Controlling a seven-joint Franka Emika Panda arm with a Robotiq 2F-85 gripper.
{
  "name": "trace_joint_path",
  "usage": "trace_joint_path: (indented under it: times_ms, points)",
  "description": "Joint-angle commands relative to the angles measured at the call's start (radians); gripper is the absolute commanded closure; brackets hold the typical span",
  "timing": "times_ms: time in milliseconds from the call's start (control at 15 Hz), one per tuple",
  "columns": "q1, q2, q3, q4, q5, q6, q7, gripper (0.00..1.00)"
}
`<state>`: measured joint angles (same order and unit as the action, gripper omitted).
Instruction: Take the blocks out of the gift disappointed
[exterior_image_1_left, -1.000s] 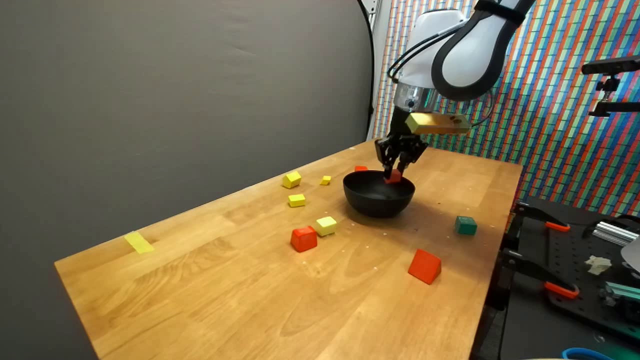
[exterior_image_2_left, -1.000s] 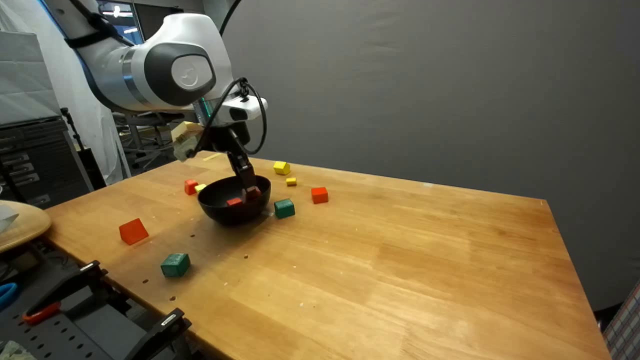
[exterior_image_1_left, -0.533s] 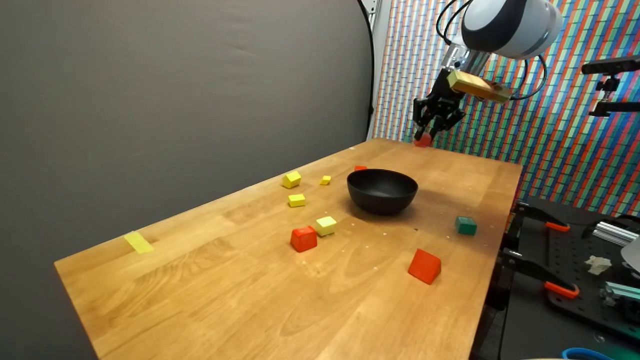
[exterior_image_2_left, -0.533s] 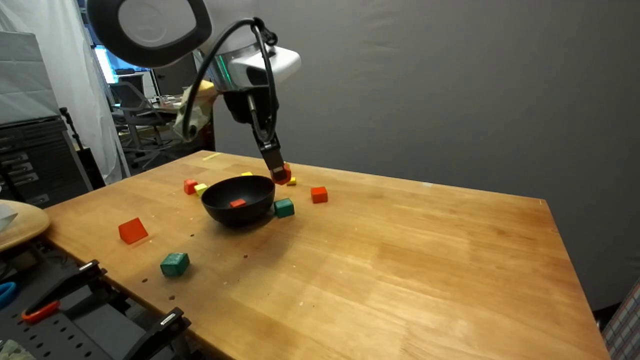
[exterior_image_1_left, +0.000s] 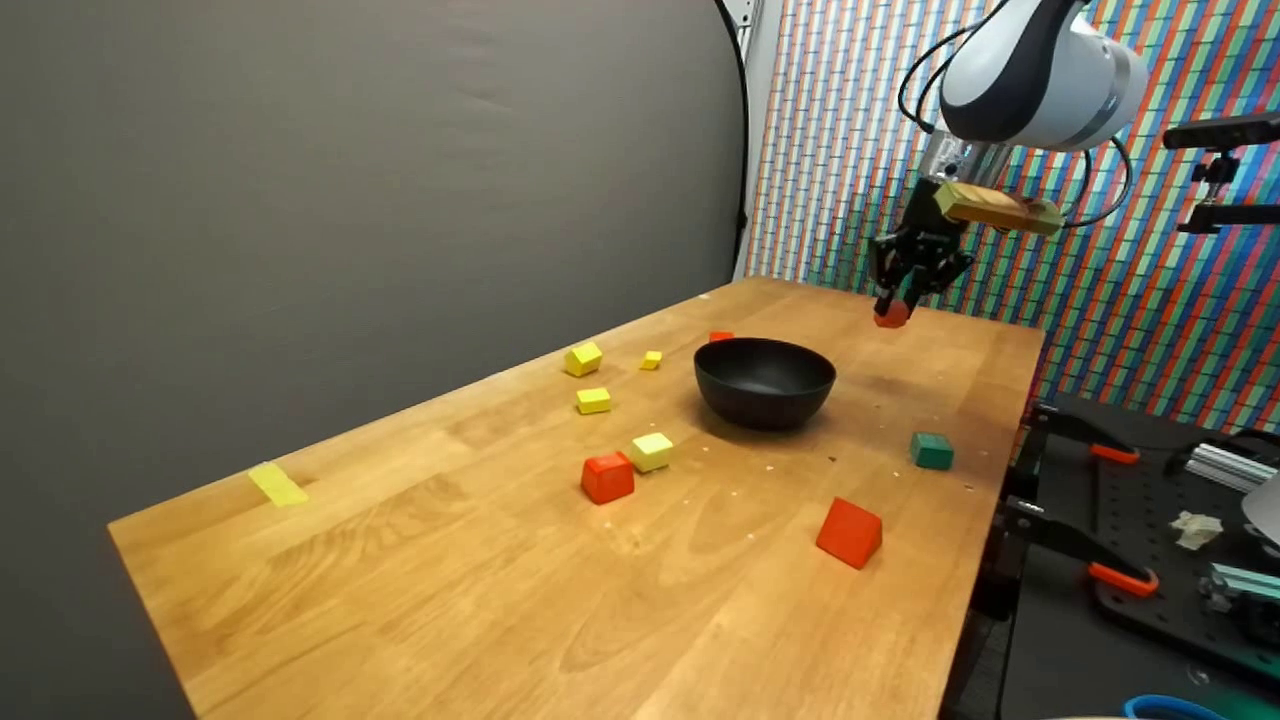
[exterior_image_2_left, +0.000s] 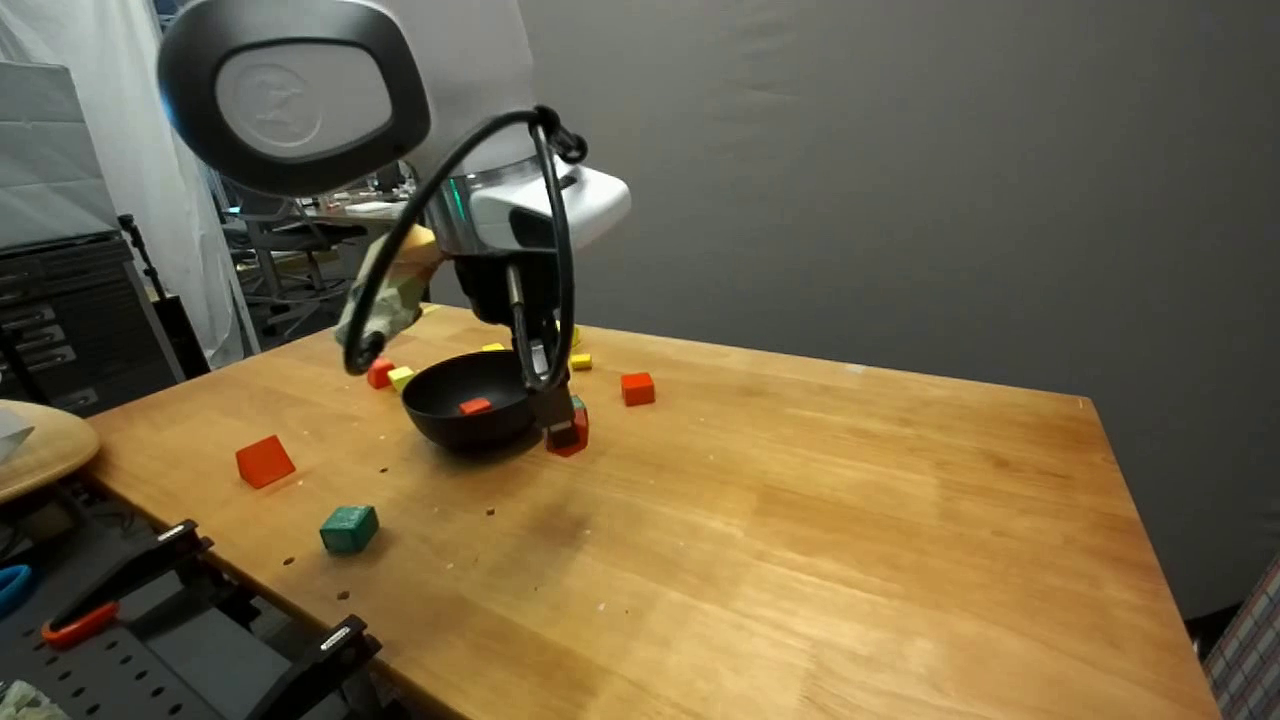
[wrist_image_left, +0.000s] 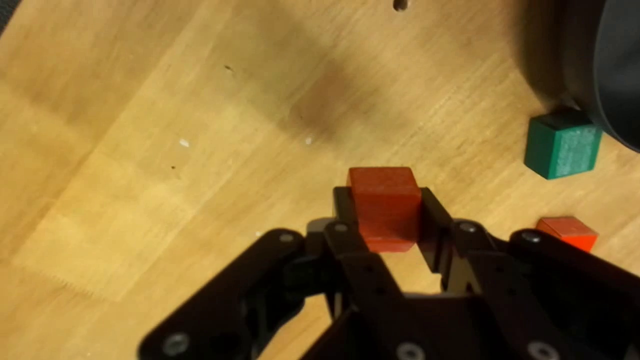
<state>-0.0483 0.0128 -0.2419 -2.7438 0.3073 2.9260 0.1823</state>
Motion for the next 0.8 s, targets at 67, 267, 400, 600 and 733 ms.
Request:
trace_joint_path:
  times_ms: [67, 267, 400, 600, 733]
  points:
    - [0.008, 0.071, 0.025, 0.021, 0.039, 0.004, -0.035, 0.42]
    - [0.044, 0.106, -0.012, 0.005, -0.136, 0.106, 0.101, 0.19]
    - [-0.008, 0.092, 0.035, 0.005, -0.113, 0.060, 0.075, 0.30]
    - [0.003, 0.107, 0.028, 0.006, -0.127, 0.082, 0.089, 0.18]
    - [0.003, 0.108, 0.027, 0.006, -0.127, 0.083, 0.089, 0.05]
